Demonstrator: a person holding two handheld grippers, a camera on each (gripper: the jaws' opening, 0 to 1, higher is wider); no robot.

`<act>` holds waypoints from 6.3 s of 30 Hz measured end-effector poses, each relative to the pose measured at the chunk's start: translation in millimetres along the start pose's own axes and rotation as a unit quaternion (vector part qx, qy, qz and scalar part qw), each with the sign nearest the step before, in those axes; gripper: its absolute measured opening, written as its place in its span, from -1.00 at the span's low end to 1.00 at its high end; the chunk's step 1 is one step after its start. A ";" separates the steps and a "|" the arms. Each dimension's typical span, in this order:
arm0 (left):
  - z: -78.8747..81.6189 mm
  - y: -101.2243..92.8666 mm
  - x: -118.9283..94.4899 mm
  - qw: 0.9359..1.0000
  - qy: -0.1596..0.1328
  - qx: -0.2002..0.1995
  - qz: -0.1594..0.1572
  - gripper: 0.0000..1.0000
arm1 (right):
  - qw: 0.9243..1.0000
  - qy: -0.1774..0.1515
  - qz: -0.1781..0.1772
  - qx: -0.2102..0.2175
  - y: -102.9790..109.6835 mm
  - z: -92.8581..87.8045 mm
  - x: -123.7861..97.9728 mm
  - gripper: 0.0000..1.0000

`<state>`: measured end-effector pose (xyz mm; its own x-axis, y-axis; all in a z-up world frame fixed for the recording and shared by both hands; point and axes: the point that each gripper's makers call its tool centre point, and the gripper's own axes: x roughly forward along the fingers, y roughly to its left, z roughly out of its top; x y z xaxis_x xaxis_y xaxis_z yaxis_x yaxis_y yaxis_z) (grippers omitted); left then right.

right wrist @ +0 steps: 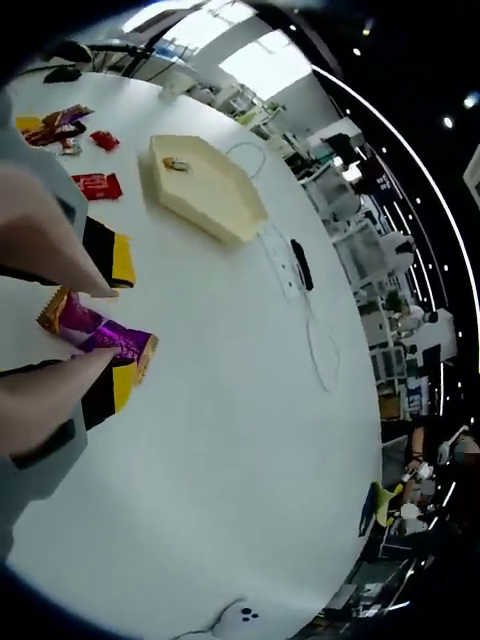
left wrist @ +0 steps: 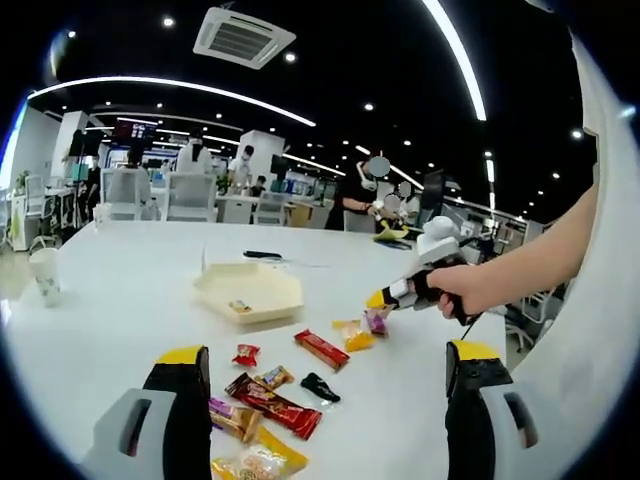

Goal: Place the target food into the container with the food tongs after gripping and lifting it, then release it inside without dropping or visibly crushing the food.

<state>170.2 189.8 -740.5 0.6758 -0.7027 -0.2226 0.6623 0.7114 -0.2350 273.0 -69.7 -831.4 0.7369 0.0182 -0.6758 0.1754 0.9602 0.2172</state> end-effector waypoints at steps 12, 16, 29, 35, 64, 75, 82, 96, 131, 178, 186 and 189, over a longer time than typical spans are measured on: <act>-6.4 0.5 -0.3 1.000 0.010 -0.014 -0.001 0.96 | 0.997 -0.036 0.007 -0.070 4.1 5.0 -11.3 -0.45; -7.5 -1.9 0.3 1.000 0.012 -0.014 -0.003 0.96 | 0.998 -0.025 -0.013 -0.050 -7.1 0.3 -7.9 -0.45; -11.6 -5.3 0.5 1.000 0.021 -0.013 -0.005 0.96 | 0.999 -0.002 -0.002 -0.035 2.9 -1.3 4.7 -0.44; -12.2 -6.2 2.4 1.000 0.022 -0.015 -0.007 0.95 | 0.996 0.014 0.033 -0.076 19.1 -2.4 9.9 -0.45; -15.5 -6.2 1.0 0.999 0.028 -0.012 -0.010 0.88 | 0.994 0.012 0.016 -0.108 14.1 -12.9 -4.1 -0.45; -19.6 -2.3 0.4 0.999 0.032 -0.023 -0.003 0.86 | 0.996 0.030 0.003 -0.081 19.7 -10.9 0.6 -0.45; -22.1 -2.0 -0.3 0.999 0.037 -0.025 -0.003 0.85 | 0.993 0.047 -0.003 -0.111 18.5 -24.8 4.7 -0.47; -21.7 1.4 1.4 0.999 0.026 -0.045 0.001 0.80 | 0.987 0.050 0.033 -0.150 17.3 -25.3 4.0 -0.50; -31.8 2.7 -7.0 0.998 0.033 -0.048 0.012 0.78 | 0.986 0.030 0.064 -0.154 16.3 -25.3 4.1 -0.60; -38.2 -20.9 -25.7 0.997 0.039 -0.068 0.015 0.74 | 0.980 0.011 0.084 -0.181 20.7 -36.6 -7.0 -0.58; -36.7 -24.5 -26.9 0.997 0.036 -0.066 0.018 0.74 | 0.979 0.011 0.089 -0.185 21.8 -39.7 -10.1 -0.58; -36.6 -25.6 -27.2 0.997 0.035 -0.065 0.018 0.74 | 0.978 0.010 0.090 -0.186 22.0 -40.6 -11.3 -0.58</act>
<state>123.0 190.3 -763.0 0.6716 -0.6783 -0.2980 0.5871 0.7326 -0.3444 242.0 -37.6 -847.5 0.7205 0.1991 -0.6643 -0.2085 0.9758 0.0663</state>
